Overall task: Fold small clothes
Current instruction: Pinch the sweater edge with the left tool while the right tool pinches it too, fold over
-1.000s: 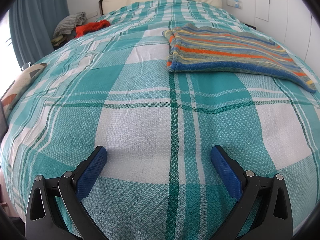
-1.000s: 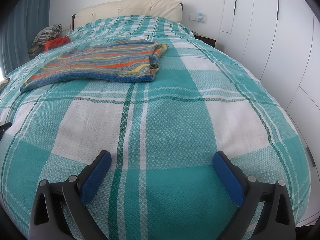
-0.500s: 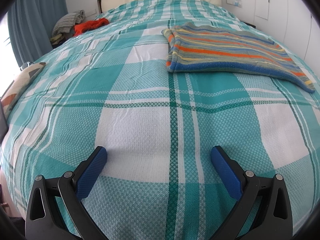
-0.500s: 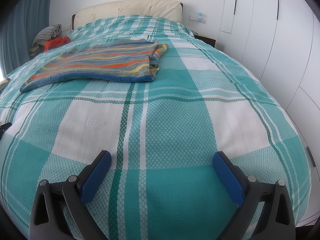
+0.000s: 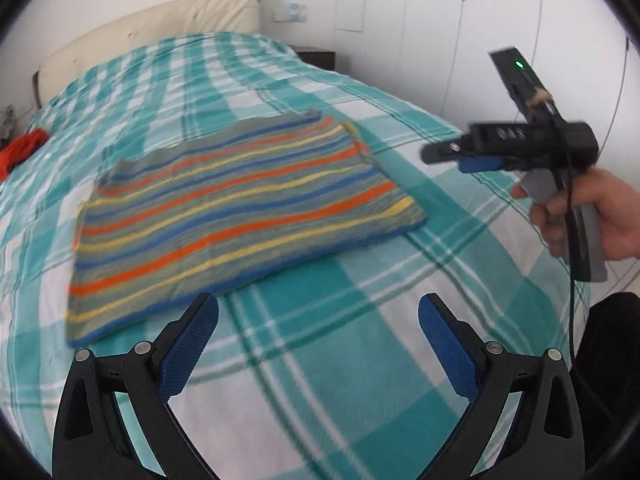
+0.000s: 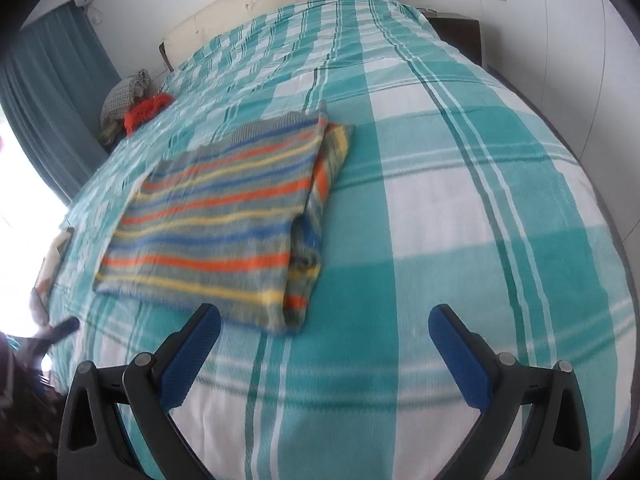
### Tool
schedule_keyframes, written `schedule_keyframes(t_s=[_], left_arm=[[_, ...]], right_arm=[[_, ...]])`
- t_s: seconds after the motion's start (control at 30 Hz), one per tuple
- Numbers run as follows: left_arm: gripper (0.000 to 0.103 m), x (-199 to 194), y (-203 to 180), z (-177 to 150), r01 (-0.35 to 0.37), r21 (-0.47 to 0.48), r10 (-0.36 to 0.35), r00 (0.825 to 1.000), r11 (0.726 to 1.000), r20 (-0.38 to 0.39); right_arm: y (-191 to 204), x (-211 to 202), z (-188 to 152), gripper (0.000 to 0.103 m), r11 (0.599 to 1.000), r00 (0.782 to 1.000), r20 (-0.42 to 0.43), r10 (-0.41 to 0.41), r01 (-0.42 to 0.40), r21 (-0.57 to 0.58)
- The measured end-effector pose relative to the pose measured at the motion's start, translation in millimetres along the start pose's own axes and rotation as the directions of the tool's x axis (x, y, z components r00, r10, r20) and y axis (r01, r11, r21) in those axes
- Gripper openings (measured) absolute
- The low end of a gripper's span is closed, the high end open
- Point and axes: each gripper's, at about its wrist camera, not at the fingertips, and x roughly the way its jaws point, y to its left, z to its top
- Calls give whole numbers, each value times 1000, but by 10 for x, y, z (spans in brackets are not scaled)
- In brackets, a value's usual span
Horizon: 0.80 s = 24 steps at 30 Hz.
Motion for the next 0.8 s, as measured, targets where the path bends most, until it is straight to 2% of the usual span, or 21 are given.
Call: schedule_keyframes(t_s=[0.1, 0.17, 0.2, 0.23, 0.3, 0.33, 0.37, 0.4, 0.43, 0.47, 0.53, 0.67, 0.73, 0.8], left_arm=[[99, 422, -286, 264, 31, 57, -30, 999, 998, -26], [94, 693, -391, 352, 30, 84, -26, 998, 996, -53], [91, 824, -426, 366, 28, 95, -21, 997, 995, -72], [85, 959, -465, 381, 26, 104, -16, 995, 994, -97], [83, 1123, -534, 367, 14, 134, 2, 994, 991, -114], [82, 1136, -574, 356, 5, 155, 10, 996, 988, -94], [72, 1137, -621, 357, 9, 179, 4, 997, 984, -75], [60, 1122, -648, 350, 27, 201, -14, 998, 979, -67], [23, 1105, -671, 351, 32, 220, -18, 998, 975, -62], [10, 1075, -663, 354, 15, 226, -3, 999, 974, -53], [8, 953, -521, 360, 49, 164, -45, 999, 985, -23], [8, 564, 4, 314, 73, -36, -71, 996, 997, 51], [8, 299, 372, 242, 81, -160, -66, 993, 984, 96], [8, 25, 786, 132, 80, -283, -44, 990, 956, 132]], right_arm=[[-275, 390, 515, 101, 985, 990, -73, 123, -113, 130], [-385, 738, 748, 86, 959, 963, -150, 223, -189, 211], [-408, 881, 847, 83, 952, 954, -172, 244, -202, 229], [-412, 985, 942, 77, 953, 954, -175, 243, -200, 228], [-386, 1141, 1120, 65, 951, 954, -161, 254, -216, 220], [-363, 1222, 1194, 53, 947, 948, -166, 270, -230, 223], [-338, 1300, 1262, 36, 947, 946, -177, 273, -231, 224], [-314, 1370, 1321, 26, 951, 947, -190, 258, -214, 222], [-289, 1429, 1371, 8, 959, 951, -205, 230, -186, 214], [-256, 1466, 1402, 8, 966, 954, -216, 207, -164, 201], [-160, 1454, 1478, 8, 974, 958, -219, 183, -147, 170], [164, 1242, 1655, 8, 973, 955, -200, 219, -198, 120], [448, 1172, 1755, 8, 973, 952, -202, 232, -223, 68], [809, 1191, 1824, 8, 966, 943, -210, 257, -256, 31]])
